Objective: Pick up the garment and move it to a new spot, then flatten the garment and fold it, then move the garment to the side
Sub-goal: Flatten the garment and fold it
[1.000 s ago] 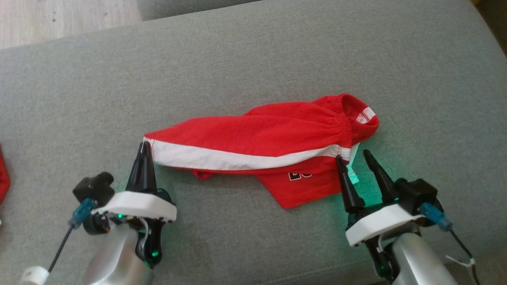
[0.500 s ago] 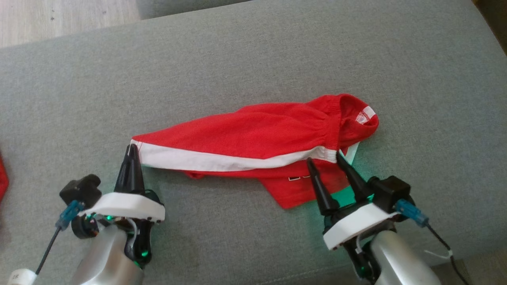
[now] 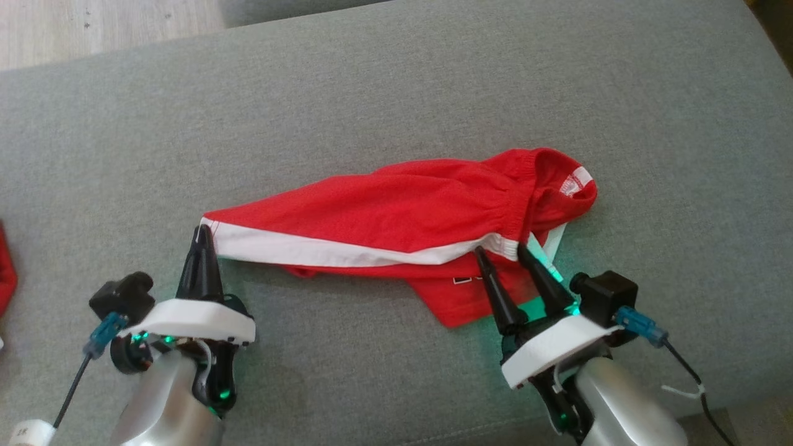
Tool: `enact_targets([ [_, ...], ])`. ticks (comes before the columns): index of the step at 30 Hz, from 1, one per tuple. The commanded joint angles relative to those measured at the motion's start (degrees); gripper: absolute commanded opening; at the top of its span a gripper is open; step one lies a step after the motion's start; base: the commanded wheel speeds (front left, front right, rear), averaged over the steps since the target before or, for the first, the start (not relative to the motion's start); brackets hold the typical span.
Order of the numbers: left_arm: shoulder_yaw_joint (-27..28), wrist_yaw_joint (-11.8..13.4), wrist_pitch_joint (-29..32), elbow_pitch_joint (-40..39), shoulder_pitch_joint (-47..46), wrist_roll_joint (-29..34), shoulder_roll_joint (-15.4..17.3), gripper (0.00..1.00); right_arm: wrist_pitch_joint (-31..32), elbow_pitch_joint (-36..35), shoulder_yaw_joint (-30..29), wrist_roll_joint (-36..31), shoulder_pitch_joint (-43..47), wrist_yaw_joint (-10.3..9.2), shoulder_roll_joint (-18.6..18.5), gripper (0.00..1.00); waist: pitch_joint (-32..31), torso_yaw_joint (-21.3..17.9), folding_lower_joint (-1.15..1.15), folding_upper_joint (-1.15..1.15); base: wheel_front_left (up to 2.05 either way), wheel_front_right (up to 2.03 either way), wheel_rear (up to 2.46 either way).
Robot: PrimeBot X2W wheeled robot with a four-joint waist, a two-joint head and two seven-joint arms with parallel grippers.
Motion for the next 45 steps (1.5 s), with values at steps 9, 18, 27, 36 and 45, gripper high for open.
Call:
enact_targets([
  [9, 2.3, 0.1, -0.3, -2.7, -2.4, 0.6, 1.7, 0.0, -0.4, -4.7, 0.9, 2.9, -2.1, -0.04, -0.5, 0.0, -0.3, 0.7, 0.0, 0.0, 0.0, 0.0, 0.0],
  [18, 2.3, 0.1, -0.3, -9.1, -2.8, 2.5, 4.1, 0.0, -0.4, -13.8, -2.9, 4.5, -1.6, -0.04, -1.6, 0.0, -8.1, 3.0, 0.0, 0.0, 0.0, 0.0, 0.0],
  [27, -2.2, 0.1, -0.2, -15.1, -12.4, 2.8, 9.2, 0.0, -0.4, -19.3, -4.2, 7.5, -10.3, -0.04, -7.3, 0.0, -13.2, 6.5, 0.0, 0.0, 0.0, 0.0, 0.0],
  [36, -3.2, 2.8, 3.0, -9.5, -28.0, 5.6, 11.0, 0.0, -0.3, -9.3, -0.7, 6.5, -30.6, -0.04, -12.5, 0.0, -6.3, 9.1, 0.0, 0.0, 0.0, 0.0, 0.0],
  [45, -1.0, 7.8, -0.2, -4.4, -46.3, 11.3, 9.1, 0.0, -0.4, 1.1, -5.3, -5.0, -53.7, -0.04, -11.1, 0.0, 1.7, 11.7, 0.0, 0.0, 0.0, 0.0, 0.0],
])
